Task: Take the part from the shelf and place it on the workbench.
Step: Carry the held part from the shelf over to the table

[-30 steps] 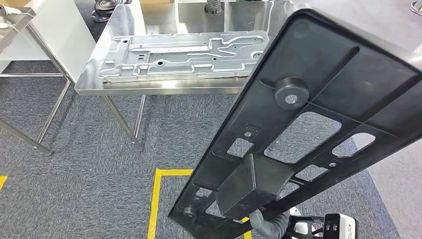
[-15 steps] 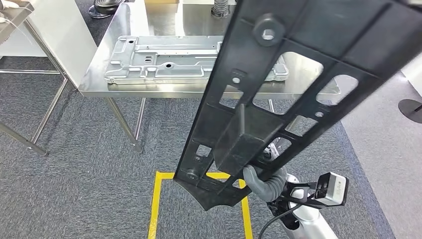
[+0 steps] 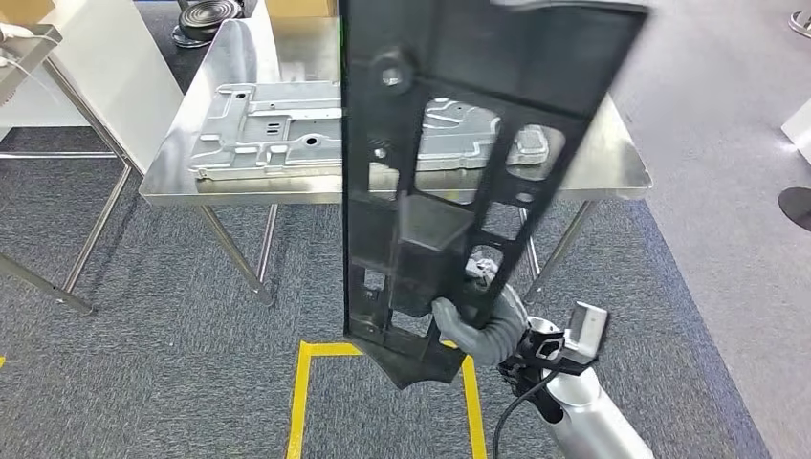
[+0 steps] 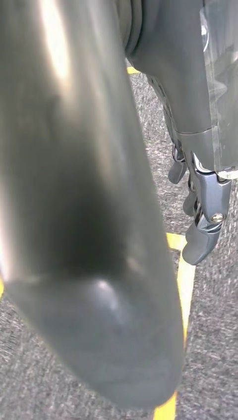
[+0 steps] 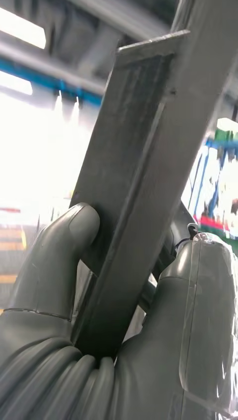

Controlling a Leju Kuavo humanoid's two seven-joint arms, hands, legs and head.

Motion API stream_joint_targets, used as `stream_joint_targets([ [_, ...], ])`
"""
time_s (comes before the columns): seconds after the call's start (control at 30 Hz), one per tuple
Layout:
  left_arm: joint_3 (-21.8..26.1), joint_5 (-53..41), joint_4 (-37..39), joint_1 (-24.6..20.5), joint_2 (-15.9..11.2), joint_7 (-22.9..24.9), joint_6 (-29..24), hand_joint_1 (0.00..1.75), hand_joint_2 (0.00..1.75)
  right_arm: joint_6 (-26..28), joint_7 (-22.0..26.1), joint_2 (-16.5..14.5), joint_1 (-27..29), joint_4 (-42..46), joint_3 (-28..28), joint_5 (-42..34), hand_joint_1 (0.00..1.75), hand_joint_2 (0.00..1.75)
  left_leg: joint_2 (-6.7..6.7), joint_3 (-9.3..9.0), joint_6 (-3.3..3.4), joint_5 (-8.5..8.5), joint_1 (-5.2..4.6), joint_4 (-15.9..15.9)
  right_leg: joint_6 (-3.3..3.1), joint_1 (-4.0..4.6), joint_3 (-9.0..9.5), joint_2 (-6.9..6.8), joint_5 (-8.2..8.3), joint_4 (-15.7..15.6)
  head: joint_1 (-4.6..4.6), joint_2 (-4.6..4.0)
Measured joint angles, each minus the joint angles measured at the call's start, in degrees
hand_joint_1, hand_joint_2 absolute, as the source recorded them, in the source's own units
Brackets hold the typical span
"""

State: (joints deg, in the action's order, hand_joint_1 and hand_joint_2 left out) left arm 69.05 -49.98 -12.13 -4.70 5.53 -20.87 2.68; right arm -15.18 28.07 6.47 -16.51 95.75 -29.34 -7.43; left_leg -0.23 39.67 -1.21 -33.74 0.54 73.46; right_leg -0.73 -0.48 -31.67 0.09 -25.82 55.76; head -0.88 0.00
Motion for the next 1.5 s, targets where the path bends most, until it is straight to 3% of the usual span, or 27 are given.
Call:
stream_joint_targets([
  [0.03, 0.12, 0.1, 0.0, 0.14, -0.01, 0.02, -0.01, 0.0, 0.0, 0.41, -0.73, 0.25, 0.17, -0.02, -0.08, 0.79, 1.75, 1.75, 0.02, 0.64, -0.18, 1.23, 0.19, -0.14, 0.09, -0.03, 0.31, 0.07, -0.33, 0.08, 0.0, 0.0],
  [0.07, 0.23, 0.16, 0.0, 0.25, -0.01, 0.02, -0.02, 0.0, 0.0, 0.82, -1.28, 0.45, 0.34, 0.02, -0.15, 1.68, 1.75, 1.75, 0.03, 0.11, -0.3, 3.55, 0.36, -2.62, 0.23, -0.09, 0.73, 0.14, -0.73, 0.2, -0.01, 0.0],
  [0.13, 0.4, 0.18, 0.0, 0.33, -0.02, 0.02, 0.02, 0.0, 0.0, 1.52, -1.7, 0.73, 0.53, 0.16, -0.26, 3.77, 1.75, 1.75, 0.03, -2.83, -0.3, 8.22, 0.51, -10.48, 0.72, -0.07, 1.5, 0.25, -1.66, 0.52, 0.0, -0.01],
  [0.2, 0.51, 0.17, 0.0, 0.28, -0.01, -0.01, 0.09, 0.0, 0.0, 2.04, -1.59, 0.92, 0.59, 0.36, -0.4, 5.95, 1.75, 1.75, -0.02, -4.69, 0.11, 9.7, 0.36, -14.87, 1.36, 0.07, 1.76, 0.36, -2.33, 0.79, 0.02, -0.01],
  [0.3, 0.66, 0.14, 0.0, 0.29, 0.04, -0.05, 0.23, 0.0, 0.0, 2.15, -1.72, 1.11, 0.37, 0.77, -0.76, 8.34, 1.75, 1.75, -0.07, -5.04, 1.16, 9.19, 0.22, -15.47, 2.37, -0.05, 1.96, 0.4, -2.81, 0.74, 0.11, 0.0],
  [0.37, 0.75, 0.1, 0.0, 0.23, 0.13, -0.08, 0.35, 0.0, 0.0, 2.04, -2.39, 1.09, -0.44, 0.86, -1.24, 9.15, 1.75, 1.75, -0.03, -5.54, 1.88, 9.07, 0.37, -15.92, 2.9, -0.23, 0.91, 0.27, -4.28, 3.27, 0.23, -0.01],
  [0.47, 0.86, 0.02, 0.0, 0.0, 0.2, -0.07, 0.38, 0.0, 0.0, 2.41, -3.25, 0.86, -1.98, 0.19, -2.47, 9.95, 1.75, 1.75, 0.03, -5.98, 2.51, 8.6, 0.32, -16.03, 3.29, -0.33, -5.63, 0.17, -8.59, 14.71, 0.43, -0.01],
  [0.5, 0.9, 0.0, 0.0, -0.01, 0.22, -0.04, 0.37, 0.0, 0.0, 2.44, -3.36, 0.78, -2.25, -0.15, -2.93, 10.02, 1.75, 1.75, -0.01, -6.19, 2.59, 8.37, 0.27, -16.0, 3.32, -0.34, -7.58, 0.16, -8.89, 17.5, 0.44, 0.0],
  [0.53, 0.93, -0.01, 0.0, 0.02, 0.26, 0.0, 0.35, 0.0, 0.0, 2.42, -3.39, 0.71, -2.42, -0.46, -3.36, 10.02, 1.75, 1.75, -0.09, -6.51, 2.59, 8.11, 0.22, -15.97, 3.28, -0.33, -8.45, 0.16, -7.94, 18.02, 0.46, 0.0],
  [0.57, 0.96, 0.02, 0.0, 0.08, 0.32, 0.03, 0.31, 0.0, 0.0, 2.38, -3.37, 0.66, -2.57, -0.67, -3.77, 9.99, 1.75, 1.75, -0.17, -6.95, 2.54, 7.8, 0.19, -15.94, 3.13, -0.31, -8.09, 0.16, -5.83, 16.1, 0.48, 0.0],
  [0.63, 0.99, 0.08, 0.01, 0.17, 0.5, 0.08, 0.23, 0.0, 0.0, 2.35, -3.22, 0.61, -2.96, -0.88, -4.38, 9.92, 1.75, 1.75, -0.29, -7.88, 2.29, 7.1, 0.1, -15.9, 2.52, -0.16, -5.12, 0.1, -0.75, 8.19, 0.54, 0.0],
  [0.7, 1.05, 0.13, 0.01, 0.14, 0.67, 0.07, 0.2, 0.0, 0.0, 2.34, -3.09, 0.56, -3.49, -0.91, -4.85, 9.83, 1.75, 1.75, -0.33, -8.31, 1.76, 6.56, -0.07, -15.87, 1.86, 0.18, -2.95, 0.02, 1.32, 2.67, 0.55, 0.0],
  [0.8, 1.17, 0.25, 0.0, 0.05, 0.73, 0.0, 0.18, 0.0, 0.0, 2.32, -3.0, 0.42, -3.95, -0.91, -5.34, 9.7, 1.75, 1.75, -0.22, -8.65, 0.74, 6.14, -0.09, -16.1, 1.17, 0.3, -2.38, 0.15, 0.95, 1.41, 0.46, 0.0],
  [0.87, 1.25, 0.3, 0.0, 0.01, 0.72, -0.09, 0.18, 0.0, 0.0, 2.34, -2.86, 0.27, -4.27, -0.86, -5.56, 9.51, 1.75, 1.75, -0.13, -8.05, 0.11, 4.95, -0.05, -14.09, 0.65, -0.04, -1.55, 0.15, 0.82, 0.72, 0.34, 0.0],
  [0.9, 1.28, 0.31, 0.0, 0.01, 0.72, -0.14, 0.19, 0.0, 0.0, 2.37, -2.77, 0.15, -4.46, -0.83, -5.72, 9.42, 1.75, 1.75, -0.11, -6.73, -0.17, 3.68, 0.01, -11.31, 0.41, -0.17, -1.11, 0.09, 0.72, 0.45, 0.24, 0.0],
  [0.97, 1.35, 0.35, 0.0, 0.08, 0.75, -0.18, 0.19, 0.0, 0.0, 2.46, -2.61, 0.0, -4.71, -0.82, -6.11, 9.32, 1.75, 1.75, -0.1, -2.33, -0.57, 0.68, 0.13, -3.4, 0.08, -0.11, -0.61, 0.02, 0.3, 0.4, 0.16, -0.01],
  [1.0, 1.38, 0.36, 0.0, 0.18, 0.76, -0.19, 0.17, 0.0, 0.0, 2.54, -2.52, -0.03, -4.68, -0.82, -6.31, 9.31, 1.75, 1.75, -0.1, -0.32, -0.7, 0.07, 0.17, -0.37, 0.04, -0.08, -0.39, 0.02, 0.07, 0.42, 0.16, -0.01],
  [1.03, 1.42, 0.38, 0.0, 0.27, 0.76, -0.19, 0.13, 0.0, 0.0, 2.66, -2.37, -0.03, -4.62, -0.81, -6.46, 9.31, 1.75, 1.75, -0.1, 0.83, -0.77, 0.57, 0.18, 0.77, 0.05, -0.07, -0.12, 0.06, -0.19, 0.46, 0.17, -0.01],
  [1.07, 1.45, 0.4, 0.0, 0.34, 0.74, -0.2, 0.05, 0.0, 0.0, 2.84, -2.13, -0.03, -4.56, -0.77, -6.56, 9.31, 1.75, 1.75, -0.09, 0.8, -0.76, 2.27, 0.19, -0.47, 0.12, -0.07, 0.23, 0.11, -0.49, 0.52, 0.15, 0.0],
  [1.13, 1.58, 0.44, 0.0, 0.39, 0.67, -0.21, -0.08, 0.0, 0.0, 3.23, -1.56, -0.02, -4.55, -0.48, -6.66, 9.29, 1.75, 1.75, -0.08, -1.98, -0.55, 7.22, 0.2, -8.02, 0.42, -0.1, 1.07, 0.19, -1.23, 0.69, 0.15, 0.0],
  [1.2, 1.78, 0.47, 0.0, 0.35, 0.63, -0.22, -0.13, 0.0, 0.0, 3.53, -0.99, -0.01, -4.63, -0.01, -6.72, 9.17, 1.75, 1.75, -0.1, -4.64, 0.0, 9.56, 0.06, -14.12, 0.97, 0.09, 1.51, 0.28, -1.95, 0.99, 0.2, 0.0],
  [1.33, 2.08, 0.51, 0.0, 0.37, 0.66, -0.23, -0.09, 0.0, 0.0, 4.52, -0.14, 0.01, -4.7, 1.22, -6.88, 8.8, 1.75, 1.75, -0.16, -5.54, 1.49, 9.11, -0.02, -15.58, 2.25, 0.2, 1.7, 0.34, -2.67, 1.14, 0.33, -0.01],
  [1.37, 2.15, 0.51, 0.0, 0.37, 0.66, -0.25, -0.06, 0.0, 0.0, 4.85, 0.07, 0.02, -4.74, 1.63, -6.89, 8.74, 1.75, 1.75, -0.13, -5.8, 1.83, 9.07, 0.08, -15.82, 2.56, 0.17, 1.22, 0.3, -3.37, 2.36, 0.47, -0.01],
  [1.43, 2.26, 0.51, 0.0, 0.31, 0.64, -0.31, 0.02, 0.0, 0.0, 5.45, 0.46, 0.09, -4.65, 2.39, -6.85, 8.64, 1.75, 1.75, -0.06, -6.27, 2.38, 8.85, 0.13, -16.09, 3.03, 0.04, -1.88, 0.21, -6.04, 8.4, 0.73, -0.01],
  [1.5, 2.31, 0.44, 0.0, 0.3, 0.59, -0.37, 0.09, 0.0, 0.0, 5.87, 0.82, 0.21, -4.12, 3.01, -6.78, 8.25, 1.75, 1.75, -0.07, -6.6, 2.69, 8.43, -0.02, -16.07, 3.25, -0.06, -6.64, 0.2, -8.45, 16.15, 0.78, 0.0],
])
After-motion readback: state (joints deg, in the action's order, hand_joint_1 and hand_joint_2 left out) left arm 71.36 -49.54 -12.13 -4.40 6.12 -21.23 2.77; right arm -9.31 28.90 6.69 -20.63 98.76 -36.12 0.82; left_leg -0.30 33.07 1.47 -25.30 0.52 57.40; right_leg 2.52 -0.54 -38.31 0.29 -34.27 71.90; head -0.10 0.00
